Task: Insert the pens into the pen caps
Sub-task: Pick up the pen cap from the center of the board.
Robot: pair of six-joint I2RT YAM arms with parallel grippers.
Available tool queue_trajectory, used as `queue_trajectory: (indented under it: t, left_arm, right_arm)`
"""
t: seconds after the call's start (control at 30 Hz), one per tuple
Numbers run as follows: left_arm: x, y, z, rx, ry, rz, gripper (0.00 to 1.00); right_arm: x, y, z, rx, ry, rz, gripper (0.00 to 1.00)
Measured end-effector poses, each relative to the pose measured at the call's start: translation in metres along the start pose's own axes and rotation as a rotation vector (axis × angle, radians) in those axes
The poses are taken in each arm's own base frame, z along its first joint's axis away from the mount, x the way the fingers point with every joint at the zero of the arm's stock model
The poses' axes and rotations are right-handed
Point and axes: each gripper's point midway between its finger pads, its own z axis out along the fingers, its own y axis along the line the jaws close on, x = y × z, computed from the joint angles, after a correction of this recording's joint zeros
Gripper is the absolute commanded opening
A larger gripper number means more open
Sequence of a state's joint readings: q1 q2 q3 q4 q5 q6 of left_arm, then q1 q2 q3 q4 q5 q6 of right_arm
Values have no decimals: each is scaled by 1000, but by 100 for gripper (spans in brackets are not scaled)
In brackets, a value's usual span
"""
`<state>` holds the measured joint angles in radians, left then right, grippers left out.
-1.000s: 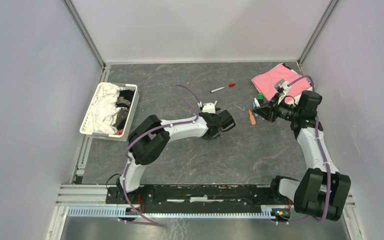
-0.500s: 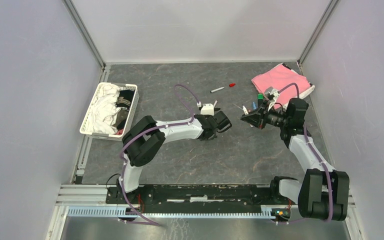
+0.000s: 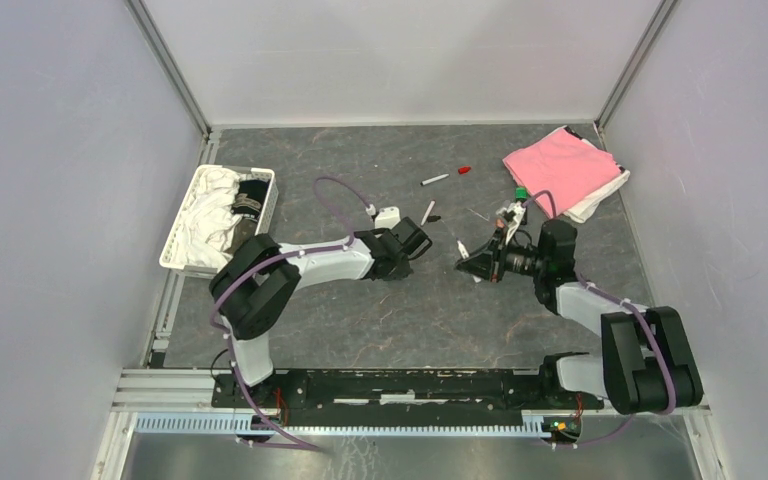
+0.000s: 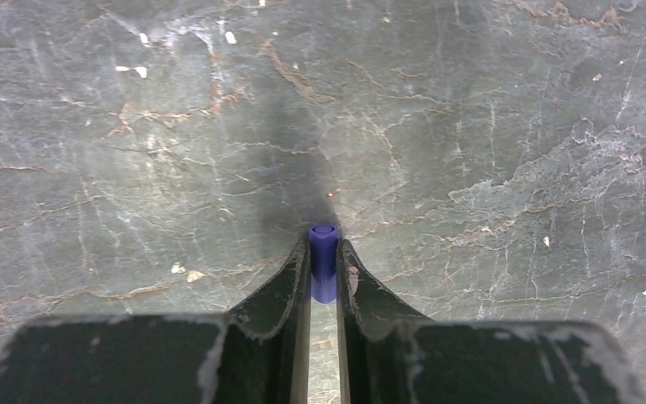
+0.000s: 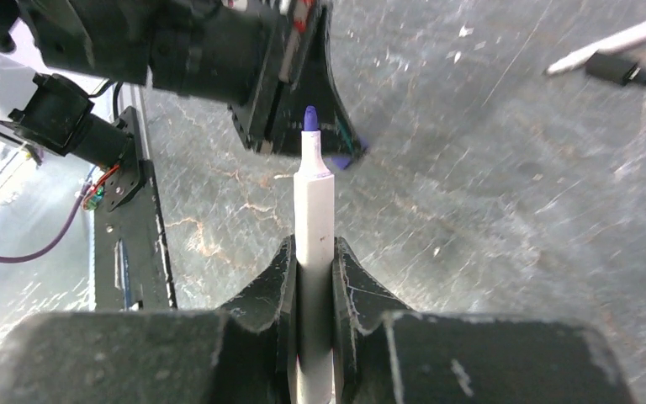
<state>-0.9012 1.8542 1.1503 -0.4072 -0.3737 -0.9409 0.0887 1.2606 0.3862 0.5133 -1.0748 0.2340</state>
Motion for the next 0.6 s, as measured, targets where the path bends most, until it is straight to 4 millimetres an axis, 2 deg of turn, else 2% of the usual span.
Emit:
queue_trajectory:
  t: [0.13, 0.47, 0.6]
  left_arm:
    - [-2, 3, 0, 38, 5, -33, 2]
    - [-4, 2, 1, 77, 5, -87, 2]
    - [-3, 1, -1, 104, 6, -135, 2]
  right_arm:
    - [26, 6, 10, -5, 24, 102, 0]
    - [78, 28, 41, -60, 162, 288, 0]
    - [89, 33, 49, -46, 191, 337, 0]
